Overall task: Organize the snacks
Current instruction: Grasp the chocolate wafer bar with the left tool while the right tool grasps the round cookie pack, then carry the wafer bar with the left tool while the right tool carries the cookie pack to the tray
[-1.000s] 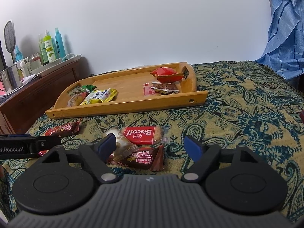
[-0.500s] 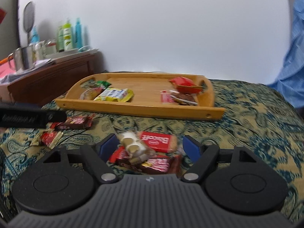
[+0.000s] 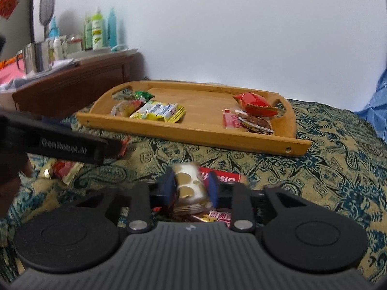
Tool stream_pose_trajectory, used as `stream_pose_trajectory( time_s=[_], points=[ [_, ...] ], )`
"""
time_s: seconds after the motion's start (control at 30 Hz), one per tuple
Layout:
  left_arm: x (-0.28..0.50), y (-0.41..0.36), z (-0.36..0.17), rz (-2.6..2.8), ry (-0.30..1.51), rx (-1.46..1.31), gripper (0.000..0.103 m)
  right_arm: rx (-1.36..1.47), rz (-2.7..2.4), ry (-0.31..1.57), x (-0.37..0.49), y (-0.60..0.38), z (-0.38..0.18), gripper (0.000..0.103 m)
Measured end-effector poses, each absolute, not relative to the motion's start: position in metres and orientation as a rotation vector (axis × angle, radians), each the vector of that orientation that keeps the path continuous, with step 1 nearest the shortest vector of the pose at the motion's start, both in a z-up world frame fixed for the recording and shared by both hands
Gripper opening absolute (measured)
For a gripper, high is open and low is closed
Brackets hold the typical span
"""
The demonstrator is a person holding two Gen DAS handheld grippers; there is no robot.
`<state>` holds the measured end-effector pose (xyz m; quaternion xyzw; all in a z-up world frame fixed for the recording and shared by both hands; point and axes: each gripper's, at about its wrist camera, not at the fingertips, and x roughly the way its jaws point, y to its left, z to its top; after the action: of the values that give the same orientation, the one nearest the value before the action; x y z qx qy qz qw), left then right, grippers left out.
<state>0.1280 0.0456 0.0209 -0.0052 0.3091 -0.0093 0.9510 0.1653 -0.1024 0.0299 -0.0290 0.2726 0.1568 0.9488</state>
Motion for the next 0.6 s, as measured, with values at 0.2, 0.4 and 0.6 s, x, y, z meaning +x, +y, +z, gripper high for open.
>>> stream_pose_trajectory(
  time_s=[0.2, 0.4, 0.6],
  points=[
    [0.139, 0.044, 0.009, -0.008, 0.697, -0.049, 0.092, 0.015, 0.263, 0.524, 0.163, -0.120, 0.038, 0.026],
    [0.134, 0.032, 0.008, 0.008, 0.675, -0.005, 0.064, 0.092, 0.219, 0.503, 0.165, -0.135, 0.045, 0.026],
    [0.124, 0.020, 0.016, 0.000, 0.638, 0.020, 0.064, 0.131, 0.206, 0.480, 0.169, -0.143, 0.053, 0.025]
  ],
)
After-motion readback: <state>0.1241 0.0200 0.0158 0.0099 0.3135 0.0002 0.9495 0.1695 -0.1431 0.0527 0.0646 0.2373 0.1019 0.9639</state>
